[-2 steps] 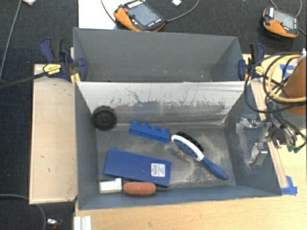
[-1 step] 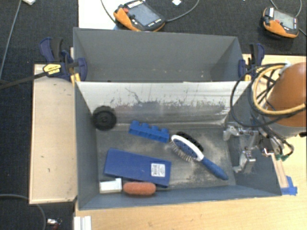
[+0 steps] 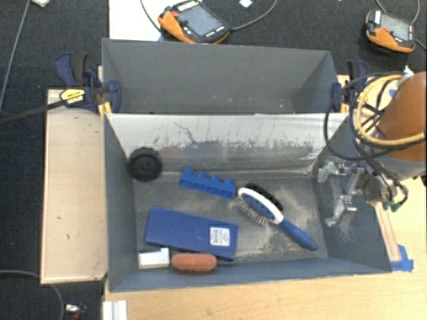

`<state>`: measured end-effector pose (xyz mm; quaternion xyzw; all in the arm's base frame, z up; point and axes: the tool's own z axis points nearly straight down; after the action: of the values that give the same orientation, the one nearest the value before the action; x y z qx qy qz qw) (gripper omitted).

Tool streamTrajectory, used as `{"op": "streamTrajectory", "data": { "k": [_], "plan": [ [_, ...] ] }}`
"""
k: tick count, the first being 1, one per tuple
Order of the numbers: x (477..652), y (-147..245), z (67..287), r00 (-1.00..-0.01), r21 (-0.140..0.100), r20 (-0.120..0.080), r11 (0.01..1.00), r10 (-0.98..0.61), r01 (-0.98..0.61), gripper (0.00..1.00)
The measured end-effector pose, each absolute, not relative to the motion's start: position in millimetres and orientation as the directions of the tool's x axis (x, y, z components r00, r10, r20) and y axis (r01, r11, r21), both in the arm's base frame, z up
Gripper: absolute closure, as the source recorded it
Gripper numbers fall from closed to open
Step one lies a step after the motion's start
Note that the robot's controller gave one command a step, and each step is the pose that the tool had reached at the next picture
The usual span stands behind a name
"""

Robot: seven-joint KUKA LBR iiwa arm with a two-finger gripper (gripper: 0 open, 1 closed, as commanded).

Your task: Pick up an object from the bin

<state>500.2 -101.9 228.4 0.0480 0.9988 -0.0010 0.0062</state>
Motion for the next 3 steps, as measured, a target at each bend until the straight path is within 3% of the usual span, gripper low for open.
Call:
{"op": "streamTrajectory", "data": {
  "k": [1,2,3],
  "plan": [
    [482.4,-85.4,223.1,-1.0,-0.001,-0.008,1.0,0.023,0.023,0.0],
    [489.2,-80.6,206.9,-0.997,-0.002,-0.021,0.997,0.074,0.074,0.0],
    [500.0,-105.9,227.7,-0.995,-0.006,-0.02,0.996,-0.094,-0.094,0.0]
  ]
}}
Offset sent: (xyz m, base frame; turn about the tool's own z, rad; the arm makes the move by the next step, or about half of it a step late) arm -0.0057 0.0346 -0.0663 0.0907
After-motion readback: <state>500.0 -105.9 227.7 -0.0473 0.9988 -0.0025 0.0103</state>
